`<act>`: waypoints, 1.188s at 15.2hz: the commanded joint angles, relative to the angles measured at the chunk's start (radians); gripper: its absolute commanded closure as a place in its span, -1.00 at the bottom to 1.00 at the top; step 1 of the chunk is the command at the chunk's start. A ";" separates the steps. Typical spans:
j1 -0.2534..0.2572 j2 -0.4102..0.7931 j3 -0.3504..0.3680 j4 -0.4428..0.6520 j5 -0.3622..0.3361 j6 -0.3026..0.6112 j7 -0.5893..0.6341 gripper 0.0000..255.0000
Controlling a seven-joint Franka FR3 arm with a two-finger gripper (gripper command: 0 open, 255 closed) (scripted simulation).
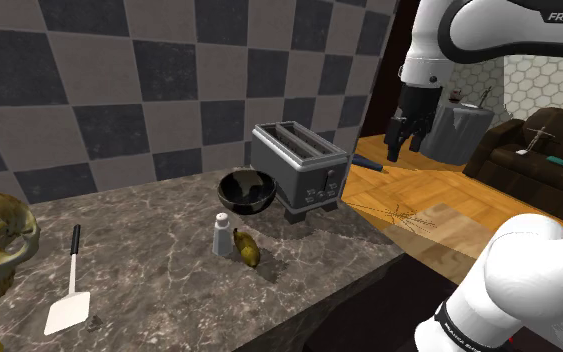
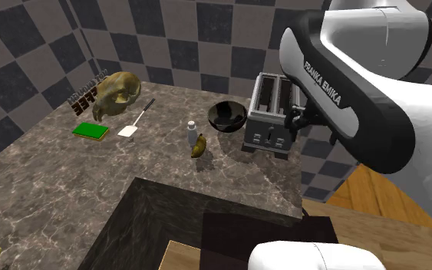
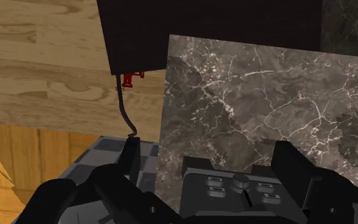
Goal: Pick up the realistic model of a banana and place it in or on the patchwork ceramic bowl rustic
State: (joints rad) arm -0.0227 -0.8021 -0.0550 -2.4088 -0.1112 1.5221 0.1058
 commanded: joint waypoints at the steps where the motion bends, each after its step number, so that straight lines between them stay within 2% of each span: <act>1: 0.000 0.000 0.000 0.000 0.000 0.000 0.000 -1.00; 10: 0.070 0.172 0.117 -0.048 0.131 0.195 0.150 -1.00; 18: 0.128 0.393 0.214 -0.008 0.218 0.371 0.264 -1.00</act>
State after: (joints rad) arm 0.0987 -0.4370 0.1479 -2.4250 0.0974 1.8722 0.3564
